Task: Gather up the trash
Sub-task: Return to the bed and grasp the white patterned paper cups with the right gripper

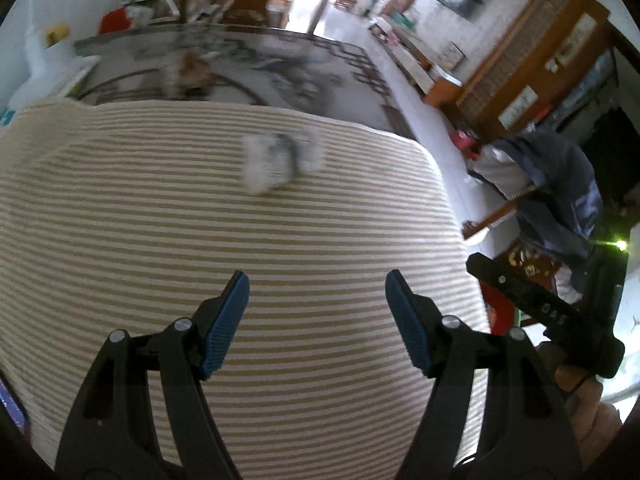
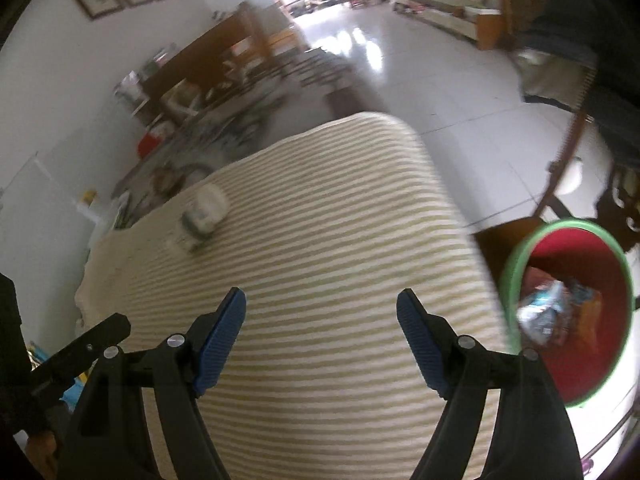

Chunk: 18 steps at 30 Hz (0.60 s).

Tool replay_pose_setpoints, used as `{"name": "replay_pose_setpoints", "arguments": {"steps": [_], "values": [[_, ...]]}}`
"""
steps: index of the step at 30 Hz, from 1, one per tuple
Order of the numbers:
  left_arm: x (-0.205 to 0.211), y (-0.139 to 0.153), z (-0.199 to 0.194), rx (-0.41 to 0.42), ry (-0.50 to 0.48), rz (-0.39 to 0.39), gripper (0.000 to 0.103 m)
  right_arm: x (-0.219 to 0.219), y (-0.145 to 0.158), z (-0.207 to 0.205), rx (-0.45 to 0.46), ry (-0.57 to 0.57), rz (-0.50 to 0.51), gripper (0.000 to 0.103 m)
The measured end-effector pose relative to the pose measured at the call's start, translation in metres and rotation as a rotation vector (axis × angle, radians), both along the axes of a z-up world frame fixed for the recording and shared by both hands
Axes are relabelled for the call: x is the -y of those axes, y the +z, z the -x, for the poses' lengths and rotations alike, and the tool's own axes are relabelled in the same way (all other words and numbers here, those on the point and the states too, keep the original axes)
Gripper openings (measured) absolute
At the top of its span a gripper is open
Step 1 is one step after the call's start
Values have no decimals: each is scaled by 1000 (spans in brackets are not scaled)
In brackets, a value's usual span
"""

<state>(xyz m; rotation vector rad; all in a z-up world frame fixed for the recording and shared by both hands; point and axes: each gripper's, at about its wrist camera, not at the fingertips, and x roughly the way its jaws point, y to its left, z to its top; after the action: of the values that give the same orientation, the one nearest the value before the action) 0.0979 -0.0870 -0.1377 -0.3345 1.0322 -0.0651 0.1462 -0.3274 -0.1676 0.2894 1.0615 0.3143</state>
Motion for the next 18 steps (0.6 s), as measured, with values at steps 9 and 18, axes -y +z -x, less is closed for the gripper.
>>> {"name": "replay_pose_setpoints", "arguments": {"steps": [9,18], "values": [[-88,-2,23,-2,102,11,68,-111,-9,-55,-10,44,-25,80],[-158,-12,48,-26,210,11,67,-180,-37,-98,-51,23,5,80]]}}
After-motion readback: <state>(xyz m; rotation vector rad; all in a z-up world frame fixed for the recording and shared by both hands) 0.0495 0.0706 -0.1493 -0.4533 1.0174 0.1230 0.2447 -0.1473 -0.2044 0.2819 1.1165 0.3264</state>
